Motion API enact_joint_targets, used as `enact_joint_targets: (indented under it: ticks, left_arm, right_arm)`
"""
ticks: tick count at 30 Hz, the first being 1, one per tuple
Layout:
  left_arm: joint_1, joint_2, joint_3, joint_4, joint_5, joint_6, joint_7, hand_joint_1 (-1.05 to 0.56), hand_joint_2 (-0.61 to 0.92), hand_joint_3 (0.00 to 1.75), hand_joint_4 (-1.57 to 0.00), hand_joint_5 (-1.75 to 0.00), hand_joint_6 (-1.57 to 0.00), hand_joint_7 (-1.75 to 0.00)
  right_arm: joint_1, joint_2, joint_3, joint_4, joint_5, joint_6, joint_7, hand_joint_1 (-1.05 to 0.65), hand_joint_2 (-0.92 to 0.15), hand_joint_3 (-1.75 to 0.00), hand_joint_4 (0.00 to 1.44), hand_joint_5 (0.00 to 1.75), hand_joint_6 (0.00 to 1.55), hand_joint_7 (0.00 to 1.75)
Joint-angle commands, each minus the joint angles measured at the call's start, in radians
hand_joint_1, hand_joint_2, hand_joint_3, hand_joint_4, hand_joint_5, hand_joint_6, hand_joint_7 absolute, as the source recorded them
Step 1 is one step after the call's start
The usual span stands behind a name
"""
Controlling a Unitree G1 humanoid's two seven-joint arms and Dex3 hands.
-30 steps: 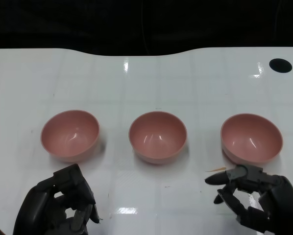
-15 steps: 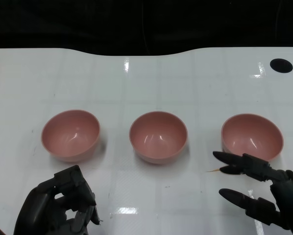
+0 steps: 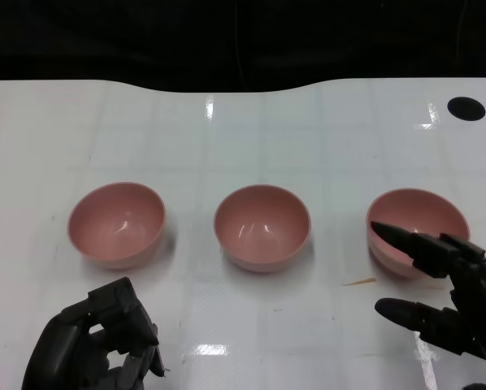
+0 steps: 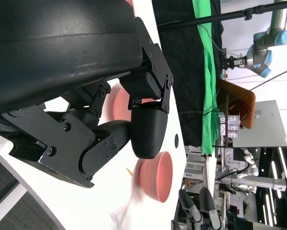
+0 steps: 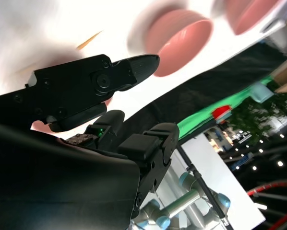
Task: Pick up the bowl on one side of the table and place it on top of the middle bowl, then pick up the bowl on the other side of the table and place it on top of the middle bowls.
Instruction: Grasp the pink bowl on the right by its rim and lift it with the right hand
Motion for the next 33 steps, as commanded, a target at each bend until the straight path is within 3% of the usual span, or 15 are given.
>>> enact_joint_targets:
  ticks: [1, 9, 17, 33]
  left_arm:
    - [0.005, 0.012, 0.001, -0.01, 0.005, -0.016, -0.002, -0.12, 0.57, 1.17, -0.8, -1.74, -0.78, -1.54]
    - [0.007, 0.005, -0.009, -0.012, 0.014, -0.022, 0.004, -0.13, 0.56, 1.19, -0.8, -1.75, -0.78, -1.54]
    - [0.029, 0.009, -0.011, -0.039, 0.003, -0.009, -0.002, -0.13, 0.56, 1.19, -0.82, -1.73, -0.78, -1.52]
    - [0.019, 0.008, -0.017, -0.048, 0.0, 0.003, -0.001, -0.13, 0.53, 1.24, -0.83, -1.73, -0.8, -1.5]
  right_arm:
    - [-0.014, -0.031, 0.006, -0.032, -0.062, 0.054, -0.032, -0.58, -0.9, 0.0, 0.36, 0.35, 0.44, 0.0]
    - [-0.047, -0.06, 0.057, -0.083, -0.214, 0.252, -0.015, -0.63, -0.9, 0.0, 0.31, 0.3, 0.4, 0.0]
    - [-0.086, -0.102, 0.125, -0.074, -0.304, 0.374, -0.002, -0.6, -0.9, -0.01, 0.31, 0.3, 0.41, 0.0]
    - [-0.245, -0.132, 0.271, 0.139, -0.391, 0.528, -0.03, -0.64, -0.89, 0.0, 0.32, 0.3, 0.39, 0.0]
